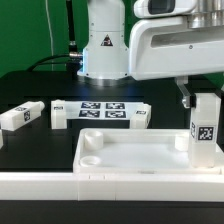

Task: Assemble desk

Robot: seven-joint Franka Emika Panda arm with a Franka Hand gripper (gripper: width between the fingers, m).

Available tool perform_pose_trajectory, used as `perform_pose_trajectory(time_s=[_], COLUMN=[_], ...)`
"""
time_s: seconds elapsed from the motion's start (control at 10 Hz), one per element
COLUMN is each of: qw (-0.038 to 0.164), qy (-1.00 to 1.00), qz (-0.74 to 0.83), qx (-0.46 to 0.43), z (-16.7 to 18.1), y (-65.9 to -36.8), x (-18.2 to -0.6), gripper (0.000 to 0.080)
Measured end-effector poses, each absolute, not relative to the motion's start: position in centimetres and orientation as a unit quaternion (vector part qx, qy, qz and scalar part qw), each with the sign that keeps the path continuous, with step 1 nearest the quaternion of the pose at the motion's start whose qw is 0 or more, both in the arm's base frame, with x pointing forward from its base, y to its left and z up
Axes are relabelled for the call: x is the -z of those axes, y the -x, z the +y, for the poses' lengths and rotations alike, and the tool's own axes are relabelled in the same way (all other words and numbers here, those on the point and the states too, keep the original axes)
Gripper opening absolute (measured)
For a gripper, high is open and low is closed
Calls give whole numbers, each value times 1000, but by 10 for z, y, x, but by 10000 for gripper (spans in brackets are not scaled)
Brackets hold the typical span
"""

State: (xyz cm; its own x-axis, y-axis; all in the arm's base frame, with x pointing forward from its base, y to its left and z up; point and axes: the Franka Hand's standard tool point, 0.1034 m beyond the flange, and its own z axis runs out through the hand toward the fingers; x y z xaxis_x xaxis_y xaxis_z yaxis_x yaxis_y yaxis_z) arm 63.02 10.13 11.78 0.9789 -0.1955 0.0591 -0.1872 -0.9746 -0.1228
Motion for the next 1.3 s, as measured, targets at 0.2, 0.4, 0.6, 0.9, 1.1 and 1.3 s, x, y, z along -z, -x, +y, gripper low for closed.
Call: perform_pose_trajectory(time_s=[0.2, 0.4, 0.6, 0.9, 1.1, 1.3], qw=[67, 72, 73, 74, 74, 72], qy=[975, 951, 929, 909, 911, 931], qz=[211, 299, 363, 410, 405, 358], qx=[28, 19, 13, 10, 10, 14], z=[99, 98, 98, 99, 99, 99], y=[-631, -631, -631, -631, -630, -630], x=[-118, -118, -118, -118, -117, -117], gripper=[291, 292, 292, 292, 486, 595])
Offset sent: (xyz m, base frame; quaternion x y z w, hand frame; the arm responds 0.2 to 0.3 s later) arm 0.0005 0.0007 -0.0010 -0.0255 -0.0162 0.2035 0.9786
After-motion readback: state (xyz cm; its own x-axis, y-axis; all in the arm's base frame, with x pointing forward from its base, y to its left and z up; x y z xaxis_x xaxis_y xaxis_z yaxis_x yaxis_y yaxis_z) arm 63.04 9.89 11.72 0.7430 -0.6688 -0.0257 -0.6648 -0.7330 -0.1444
